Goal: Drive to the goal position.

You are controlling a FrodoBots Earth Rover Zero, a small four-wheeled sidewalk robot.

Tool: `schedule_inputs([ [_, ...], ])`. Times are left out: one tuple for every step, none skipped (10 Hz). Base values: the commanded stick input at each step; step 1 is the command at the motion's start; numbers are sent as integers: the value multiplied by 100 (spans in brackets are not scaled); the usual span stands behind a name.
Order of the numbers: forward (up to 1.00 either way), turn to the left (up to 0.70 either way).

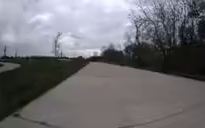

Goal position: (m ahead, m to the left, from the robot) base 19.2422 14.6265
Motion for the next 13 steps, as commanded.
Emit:
schedule_inputs([
  [100,0],
  [100,0],
  [100,0],
  [100,0],
  [100,0],
  [100,0],
  [100,0],
  [100,0],
  [100,0],
  [100,0],
  [100,0],
  [100,0],
  [100,0],
])
